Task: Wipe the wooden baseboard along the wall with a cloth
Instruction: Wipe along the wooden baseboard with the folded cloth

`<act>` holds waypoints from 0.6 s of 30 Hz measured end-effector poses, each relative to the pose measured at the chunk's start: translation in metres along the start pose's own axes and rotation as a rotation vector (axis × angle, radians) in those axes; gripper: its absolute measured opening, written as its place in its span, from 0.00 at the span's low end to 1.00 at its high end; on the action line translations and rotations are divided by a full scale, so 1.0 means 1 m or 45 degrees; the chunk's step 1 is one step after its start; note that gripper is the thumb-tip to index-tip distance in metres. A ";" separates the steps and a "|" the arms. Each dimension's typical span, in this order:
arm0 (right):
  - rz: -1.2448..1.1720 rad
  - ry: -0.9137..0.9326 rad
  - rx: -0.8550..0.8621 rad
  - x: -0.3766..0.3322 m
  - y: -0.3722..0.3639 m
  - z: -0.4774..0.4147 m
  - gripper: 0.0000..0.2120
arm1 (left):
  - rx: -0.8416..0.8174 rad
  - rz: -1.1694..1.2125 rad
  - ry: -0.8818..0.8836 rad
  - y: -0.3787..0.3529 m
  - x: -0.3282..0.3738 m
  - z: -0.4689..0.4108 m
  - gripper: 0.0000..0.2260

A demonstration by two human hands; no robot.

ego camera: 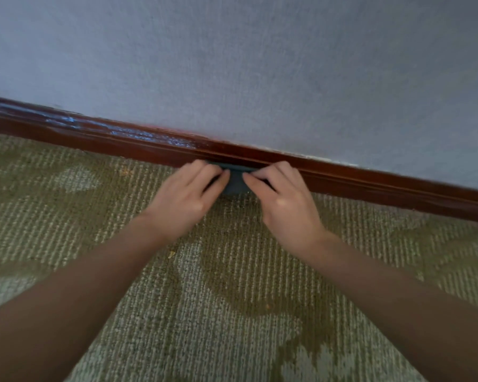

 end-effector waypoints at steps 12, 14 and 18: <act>0.090 -0.085 0.107 0.028 0.009 -0.003 0.13 | -0.050 -0.051 -0.249 -0.007 -0.005 -0.037 0.10; 0.087 -0.054 0.094 0.019 0.006 -0.009 0.13 | -0.071 -0.071 -0.258 -0.006 -0.012 -0.029 0.09; 0.105 0.047 0.066 -0.002 -0.003 -0.023 0.14 | -0.108 -0.087 -0.248 0.002 -0.027 -0.010 0.10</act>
Point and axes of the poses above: each hand's wrist, its own z-axis away from the middle knuckle, its own y-axis out of the back of the hand, x = y × z, the point moved 5 cm from there along -z, towards the middle knuckle, and after that the axes turned 14 degrees about -y, right-handed, at the moved point
